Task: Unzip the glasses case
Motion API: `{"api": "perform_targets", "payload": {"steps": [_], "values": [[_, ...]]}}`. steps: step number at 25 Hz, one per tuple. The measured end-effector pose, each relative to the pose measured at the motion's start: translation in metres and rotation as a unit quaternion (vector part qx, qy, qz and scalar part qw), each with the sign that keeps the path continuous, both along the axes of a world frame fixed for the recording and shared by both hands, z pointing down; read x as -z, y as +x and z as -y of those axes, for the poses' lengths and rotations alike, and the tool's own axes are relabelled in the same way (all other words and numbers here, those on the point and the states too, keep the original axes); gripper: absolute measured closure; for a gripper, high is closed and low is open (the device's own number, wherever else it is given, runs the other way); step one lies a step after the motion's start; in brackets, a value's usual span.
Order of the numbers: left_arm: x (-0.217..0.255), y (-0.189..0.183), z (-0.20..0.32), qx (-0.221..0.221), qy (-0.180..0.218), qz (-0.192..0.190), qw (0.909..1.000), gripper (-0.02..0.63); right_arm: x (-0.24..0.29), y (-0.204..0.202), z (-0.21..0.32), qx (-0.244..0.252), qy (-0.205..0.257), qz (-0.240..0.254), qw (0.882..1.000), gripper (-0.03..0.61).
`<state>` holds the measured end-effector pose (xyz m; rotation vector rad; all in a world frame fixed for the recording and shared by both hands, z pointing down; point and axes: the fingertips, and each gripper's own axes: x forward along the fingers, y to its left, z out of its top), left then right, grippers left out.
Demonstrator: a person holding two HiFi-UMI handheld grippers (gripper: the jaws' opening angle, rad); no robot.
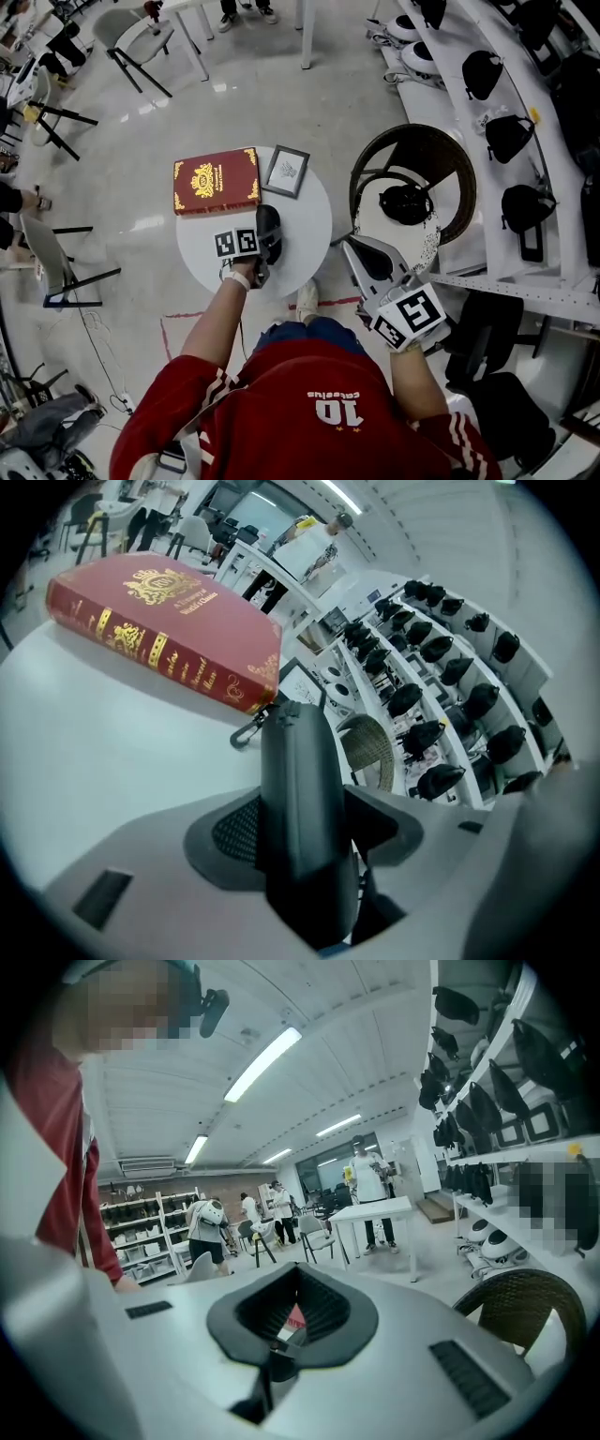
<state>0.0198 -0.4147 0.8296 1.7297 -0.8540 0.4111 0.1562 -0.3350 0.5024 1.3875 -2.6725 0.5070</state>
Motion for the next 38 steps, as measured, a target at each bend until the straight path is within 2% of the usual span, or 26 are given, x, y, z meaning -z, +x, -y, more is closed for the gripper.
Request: {"api": "perform_targets", "payload": {"steps": [3,8,13,19,22,26,30,35,38], "values": [[0.027,0.001,0.001,0.016,0.009,-0.049,0.9986,0.357,0.007,-0.005,-0.005,0.002,0.007,-0.004,1.0,0.565],[0.092,-0.004,0.003,0.041,0.052,-0.115,0.9911,0.356,0.03,-0.021,-0.017,0.013,0.026,-0.008,1.0,0.564],[0.166,-0.017,0.0,0.054,0.111,-0.165,0.9785,0.356,0.058,-0.041,-0.032,0.024,0.054,-0.009,0.998,0.563],[0.248,-0.033,-0.024,0.046,0.172,-0.212,0.9608,0.356,0.089,-0.061,-0.057,0.024,0.089,-0.007,0.996,0.563],[0.288,-0.037,-0.043,0.025,0.215,-0.239,0.9466,0.356,0.104,-0.068,-0.072,0.026,0.106,-0.008,0.994,0.563],[0.336,-0.046,-0.07,-0.008,0.277,-0.269,0.9225,0.356,0.121,-0.081,-0.092,0.03,0.128,-0.011,0.991,0.563],[0.388,-0.061,-0.099,-0.015,0.327,-0.281,0.9021,0.356,0.14,-0.093,-0.111,0.031,0.154,-0.01,0.988,0.563],[0.441,-0.081,-0.14,-0.018,0.398,-0.283,0.8724,0.356,0.174,-0.105,-0.134,0.029,0.202,0.009,0.979,0.563],[0.465,-0.098,-0.159,-0.004,0.416,-0.286,0.863,0.356,0.19,-0.117,-0.146,0.031,0.223,0.002,0.974,0.563]]}}
